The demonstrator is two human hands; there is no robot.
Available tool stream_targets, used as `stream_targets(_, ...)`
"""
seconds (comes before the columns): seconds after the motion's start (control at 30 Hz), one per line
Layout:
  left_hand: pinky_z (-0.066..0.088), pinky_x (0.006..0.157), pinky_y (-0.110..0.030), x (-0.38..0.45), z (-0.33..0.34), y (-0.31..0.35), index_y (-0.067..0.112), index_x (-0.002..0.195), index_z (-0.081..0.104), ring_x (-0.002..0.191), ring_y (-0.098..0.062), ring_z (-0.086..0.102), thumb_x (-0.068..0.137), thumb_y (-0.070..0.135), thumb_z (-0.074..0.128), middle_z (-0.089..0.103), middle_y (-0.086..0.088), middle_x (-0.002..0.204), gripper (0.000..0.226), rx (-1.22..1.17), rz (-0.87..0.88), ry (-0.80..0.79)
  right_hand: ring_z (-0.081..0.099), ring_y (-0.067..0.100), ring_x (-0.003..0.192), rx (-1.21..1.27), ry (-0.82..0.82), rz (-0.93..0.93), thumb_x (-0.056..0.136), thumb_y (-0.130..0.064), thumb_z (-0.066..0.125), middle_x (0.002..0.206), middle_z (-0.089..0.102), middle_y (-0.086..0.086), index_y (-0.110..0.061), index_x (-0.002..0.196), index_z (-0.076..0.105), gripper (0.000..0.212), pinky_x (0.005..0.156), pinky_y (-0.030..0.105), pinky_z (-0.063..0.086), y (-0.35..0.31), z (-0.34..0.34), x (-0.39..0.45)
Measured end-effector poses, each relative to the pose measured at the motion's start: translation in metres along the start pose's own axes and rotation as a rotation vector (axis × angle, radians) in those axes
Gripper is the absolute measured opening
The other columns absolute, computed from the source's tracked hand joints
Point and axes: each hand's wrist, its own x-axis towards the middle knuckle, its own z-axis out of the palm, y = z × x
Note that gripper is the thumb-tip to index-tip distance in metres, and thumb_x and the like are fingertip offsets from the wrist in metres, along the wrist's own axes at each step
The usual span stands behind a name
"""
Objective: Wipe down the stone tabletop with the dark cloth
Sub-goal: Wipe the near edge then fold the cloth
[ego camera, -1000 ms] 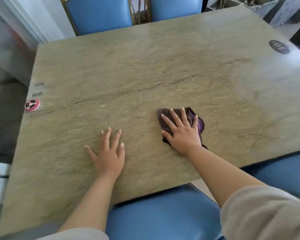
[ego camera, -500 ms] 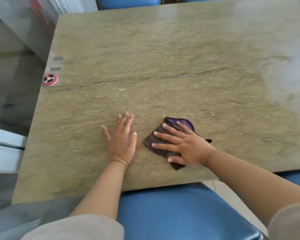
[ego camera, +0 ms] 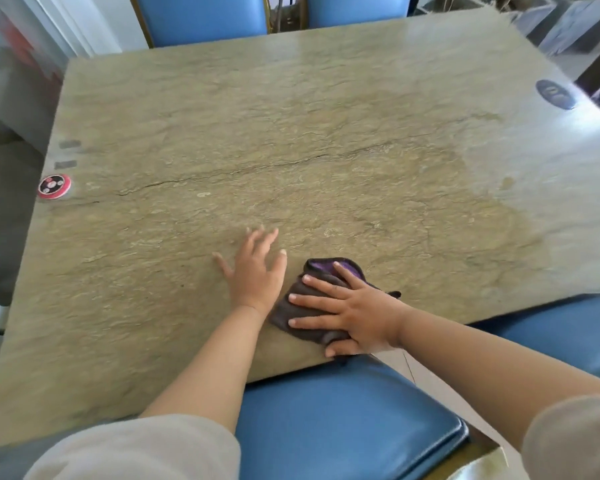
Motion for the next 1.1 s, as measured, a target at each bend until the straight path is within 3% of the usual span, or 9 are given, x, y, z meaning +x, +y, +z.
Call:
stream_targets(0.17,-0.016,0.112,-0.057,0.006,0.045,0.055,0.029,0.152,0.024,0.149,-0.009,0.008,0.100,0.030,0.035,0.022,0.009,0.160,0.053,-0.004,0.020,-0.037,-0.015,0.022,0.148,0.031,0.024,0.439,0.092,-0.070,0.017,0.161,-0.005,-0.014,-0.049,0.149,-0.003,0.064,0.114,0.063,0.003,0.053,0.002,-0.019)
stream_targets(0.27,-0.014,0.111,-0.063,0.010,0.074,0.083,0.030,0.154,0.009,0.150,-0.014,-0.003,0.100,0.038,0.029,0.006,0.012,0.163,0.058,0.183,0.057,-0.071,-0.012,0.019,0.148,0.099,0.040,0.616,0.089,-0.070,0.013,0.161,-0.003,-0.016,-0.051,0.148,-0.001,0.064,0.115,0.063,0.006,0.100,0.000,-0.027)
stream_targets(0.43,-0.010,0.106,-0.074,0.015,0.109,0.109,0.037,0.148,-0.021,0.146,-0.028,-0.024,0.096,0.053,-0.001,-0.027,0.018,0.156,0.058,0.491,0.014,-0.090,-0.013,0.015,0.148,0.162,0.100,0.812,0.089,-0.069,0.013,0.161,-0.003,-0.019,-0.053,0.147,0.000,0.061,0.117,0.056,-0.001,0.184,0.002,-0.055)
stream_targets(0.57,-0.006,0.107,-0.074,0.015,0.109,0.109,0.039,0.149,-0.019,0.146,-0.026,-0.024,0.095,0.053,-0.001,-0.026,0.019,0.156,0.058,0.518,0.003,-0.085,-0.015,0.015,0.147,0.222,0.126,0.894,0.094,-0.063,0.022,0.161,-0.005,-0.015,-0.045,0.150,0.004,0.062,0.118,0.051,-0.005,0.195,0.003,-0.062)
stream_targets(0.73,-0.006,0.109,-0.072,0.018,0.107,0.110,0.043,0.150,-0.011,0.147,-0.021,-0.022,0.099,0.052,0.009,-0.020,0.023,0.157,0.056,0.528,0.010,-0.100,-0.026,0.020,0.144,0.223,-0.013,0.516,0.088,-0.068,0.009,0.161,-0.015,-0.011,-0.042,0.150,-0.006,0.069,0.116,0.054,-0.012,0.146,0.005,-0.100)
stream_targets(0.87,0.002,0.113,-0.070,0.019,0.107,0.129,0.036,0.148,0.032,0.150,-0.022,0.007,0.098,0.045,0.033,0.018,0.013,0.160,0.051,0.212,-0.044,0.047,-0.023,0.009,0.144,0.368,-0.072,0.314,0.100,-0.053,0.025,0.159,-0.012,-0.019,-0.048,0.149,0.002,0.055,0.111,0.050,-0.021,0.167,-0.015,-0.143)
stream_targets(0.93,0.017,0.113,-0.065,0.008,0.118,0.160,0.026,0.142,0.046,0.146,-0.025,0.025,0.094,0.048,0.033,0.035,0.001,0.155,0.054,0.143,0.197,0.084,-0.023,0.010,0.144,0.389,-0.027,0.421,0.101,-0.044,0.034,0.160,-0.014,-0.016,-0.047,0.150,0.006,0.056,0.114,0.051,-0.018,0.194,-0.022,-0.168)
stream_targets(1.0,0.013,0.117,-0.057,-0.010,0.144,0.197,0.032,0.148,0.035,0.149,-0.022,0.014,0.093,0.059,0.026,0.026,0.000,0.159,0.062,0.241,0.400,-0.091,-0.024,0.016,0.145,0.356,-0.041,0.627,0.101,-0.041,0.037,0.161,-0.016,-0.009,-0.042,0.151,0.007,0.059,0.116,0.056,-0.010,0.224,-0.021,-0.194)
stream_targets(1.1,-0.012,0.116,-0.056,-0.020,0.181,0.227,0.045,0.151,0.001,0.149,-0.027,-0.014,0.087,0.075,0.013,-0.013,0.007,0.162,0.072,0.437,0.253,-0.175,-0.024,0.030,0.144,0.294,-0.125,0.947,0.100,-0.045,0.033,0.160,-0.021,0.003,-0.034,0.152,-0.002,0.064,0.115,0.062,-0.006,0.259,-0.010,-0.234)
